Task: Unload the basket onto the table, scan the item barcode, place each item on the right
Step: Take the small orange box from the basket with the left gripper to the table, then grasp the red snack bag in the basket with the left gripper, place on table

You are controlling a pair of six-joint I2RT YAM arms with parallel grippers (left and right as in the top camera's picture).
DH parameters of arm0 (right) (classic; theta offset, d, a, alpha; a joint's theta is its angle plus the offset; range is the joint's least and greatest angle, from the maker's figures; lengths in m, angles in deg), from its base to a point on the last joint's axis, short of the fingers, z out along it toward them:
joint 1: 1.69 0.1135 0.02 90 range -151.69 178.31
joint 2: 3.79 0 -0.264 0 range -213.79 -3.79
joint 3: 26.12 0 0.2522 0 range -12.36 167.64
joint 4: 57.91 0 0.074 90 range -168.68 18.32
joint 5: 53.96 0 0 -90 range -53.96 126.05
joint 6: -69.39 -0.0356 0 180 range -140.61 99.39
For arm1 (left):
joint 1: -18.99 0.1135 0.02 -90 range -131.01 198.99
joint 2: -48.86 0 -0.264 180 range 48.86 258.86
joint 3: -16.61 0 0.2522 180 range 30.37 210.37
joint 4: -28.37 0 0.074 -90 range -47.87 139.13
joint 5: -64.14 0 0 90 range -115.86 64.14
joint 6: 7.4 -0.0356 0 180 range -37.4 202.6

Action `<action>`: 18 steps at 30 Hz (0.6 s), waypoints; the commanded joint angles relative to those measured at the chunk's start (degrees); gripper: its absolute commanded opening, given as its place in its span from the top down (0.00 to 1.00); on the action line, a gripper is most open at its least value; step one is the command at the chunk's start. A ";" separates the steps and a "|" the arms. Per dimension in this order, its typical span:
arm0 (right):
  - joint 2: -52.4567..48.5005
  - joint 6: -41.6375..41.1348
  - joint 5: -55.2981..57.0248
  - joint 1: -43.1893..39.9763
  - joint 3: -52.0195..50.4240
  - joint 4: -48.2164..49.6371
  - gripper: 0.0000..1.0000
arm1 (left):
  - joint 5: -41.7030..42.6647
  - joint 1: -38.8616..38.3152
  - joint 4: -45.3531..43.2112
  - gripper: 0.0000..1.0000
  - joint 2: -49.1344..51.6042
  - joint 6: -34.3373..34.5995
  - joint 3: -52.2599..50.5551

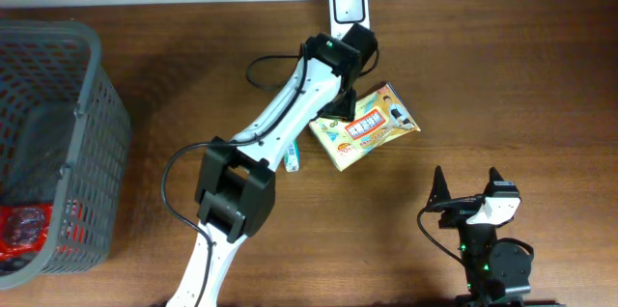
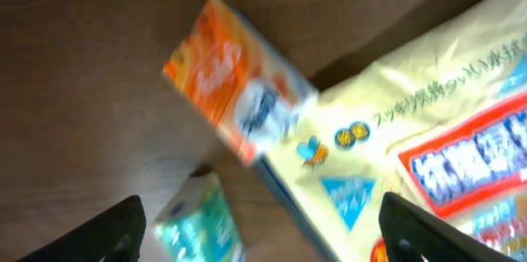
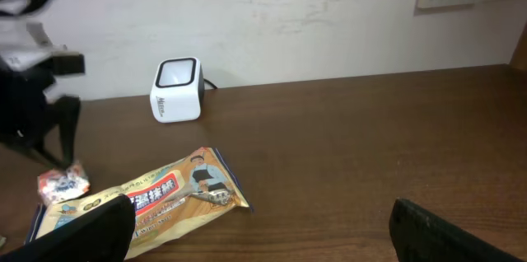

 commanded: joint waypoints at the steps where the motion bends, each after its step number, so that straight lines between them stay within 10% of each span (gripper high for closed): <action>1: 0.33 0.02 0.11 -0.31 -0.52 -0.15 0.02 | -0.46 2.58 9.44 0.10 -1.40 -2.14 16.20; 5: 0.33 0.02 0.11 -0.31 -0.52 -0.17 0.02 | 3.41 11.17 18.32 0.01 -10.51 -6.64 37.35; 10: 0.33 0.02 0.11 -0.31 -0.52 -0.17 0.02 | 3.50 31.85 18.32 0.01 -28.00 -6.05 35.69; 18: 0.33 0.02 0.11 -0.31 -0.52 -0.17 0.02 | 2.51 68.74 7.98 0.01 -36.22 5.90 -9.44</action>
